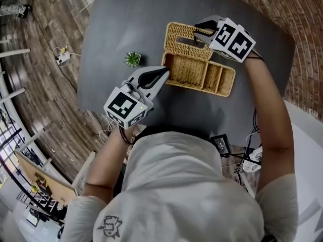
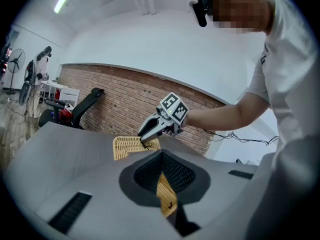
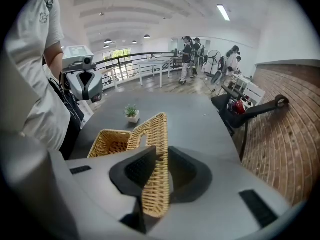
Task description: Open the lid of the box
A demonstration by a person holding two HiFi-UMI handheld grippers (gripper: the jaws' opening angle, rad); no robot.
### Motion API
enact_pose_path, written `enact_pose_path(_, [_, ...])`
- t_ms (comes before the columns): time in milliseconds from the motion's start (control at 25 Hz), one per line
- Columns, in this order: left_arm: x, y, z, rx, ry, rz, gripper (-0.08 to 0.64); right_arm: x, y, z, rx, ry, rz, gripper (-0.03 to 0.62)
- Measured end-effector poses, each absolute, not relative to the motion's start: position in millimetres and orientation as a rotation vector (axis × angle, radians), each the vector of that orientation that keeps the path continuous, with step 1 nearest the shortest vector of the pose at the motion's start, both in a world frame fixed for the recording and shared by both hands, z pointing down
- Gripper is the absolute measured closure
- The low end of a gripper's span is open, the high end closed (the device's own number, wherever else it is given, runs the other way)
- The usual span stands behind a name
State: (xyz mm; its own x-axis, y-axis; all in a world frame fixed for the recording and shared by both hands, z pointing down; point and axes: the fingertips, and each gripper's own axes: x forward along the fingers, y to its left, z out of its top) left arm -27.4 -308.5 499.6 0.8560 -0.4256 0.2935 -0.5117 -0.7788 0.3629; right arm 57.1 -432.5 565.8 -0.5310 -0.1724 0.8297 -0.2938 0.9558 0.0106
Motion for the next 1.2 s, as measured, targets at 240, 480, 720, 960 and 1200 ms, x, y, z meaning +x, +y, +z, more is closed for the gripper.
enact_pose_path(240, [-26.5,-298.2,493.4,2.6,-0.721,0.272,0.548,60.9,-430.8,556.0,0.406,-2.151,0.107,0.462])
enact_pose_path(480, [-21.5,-279.3,484.6,2.621,-0.775,0.277,0.549,68.8,-408.3,539.6,0.494,-2.21,0.076,0.437])
enact_pose_path(720, [-15.3,-253.8,468.3,2.636,-0.847,0.28,0.548,77.8,-368.0,520.0,0.563,-2.287,0.059,0.437])
enact_pose_path(960, [-19.6,-229.5,445.2,2.647,-0.956,0.303,0.549,74.8,-319.8,491.8,0.579,-2.386,0.039,0.437])
enact_pose_path(1200, [-21.1,-205.2,422.1,2.668,-1.003,0.296,0.548,71.2,-276.7,466.7,0.631,-2.465,-0.006,0.445])
